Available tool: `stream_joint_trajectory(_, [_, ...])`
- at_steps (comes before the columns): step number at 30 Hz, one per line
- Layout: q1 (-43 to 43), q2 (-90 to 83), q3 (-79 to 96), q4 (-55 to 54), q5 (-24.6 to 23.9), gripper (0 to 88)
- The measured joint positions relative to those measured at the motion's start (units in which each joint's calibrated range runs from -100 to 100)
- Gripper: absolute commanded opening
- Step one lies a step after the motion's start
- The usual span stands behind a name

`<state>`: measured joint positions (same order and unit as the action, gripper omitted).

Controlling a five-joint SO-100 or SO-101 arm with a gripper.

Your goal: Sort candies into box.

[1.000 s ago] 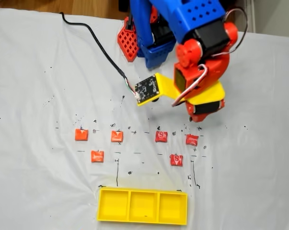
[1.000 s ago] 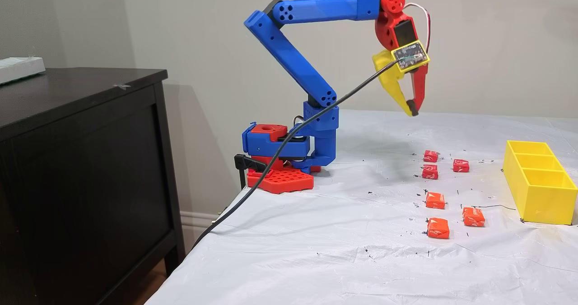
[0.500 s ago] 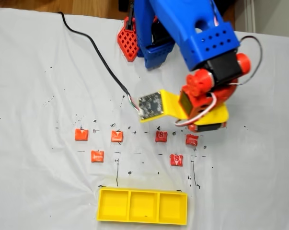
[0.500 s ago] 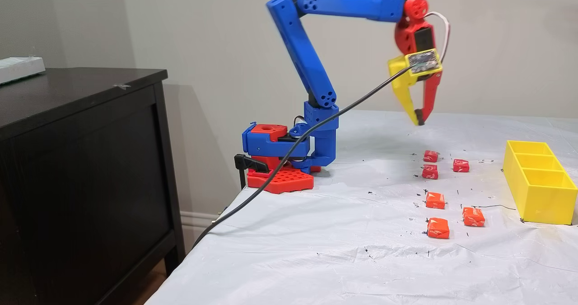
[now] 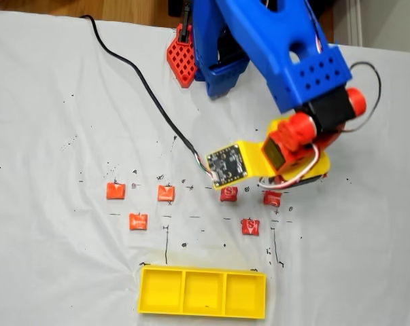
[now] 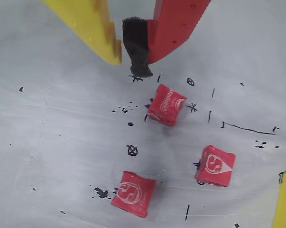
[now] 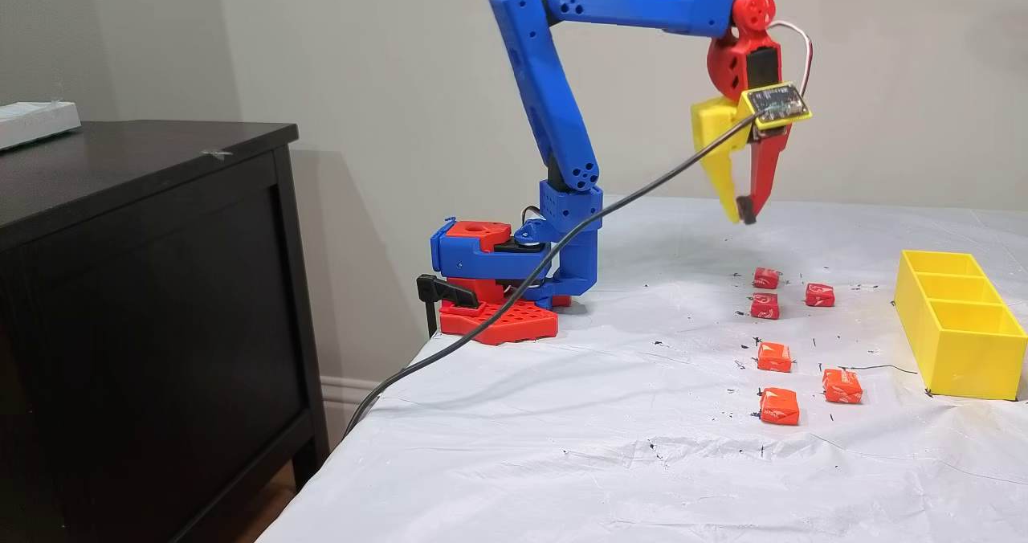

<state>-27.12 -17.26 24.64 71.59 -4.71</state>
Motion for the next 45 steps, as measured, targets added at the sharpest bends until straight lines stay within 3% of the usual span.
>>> stream_joint_trajectory(10, [0.86,7.36,-5.65,1.98,0.78,27.7])
stream_joint_trajectory(17, [0.78,9.98,-5.65,1.03,0.98,31.0])
stream_joint_trajectory(45, [-0.31,21.66,-7.01,-6.43,0.88,30.5])
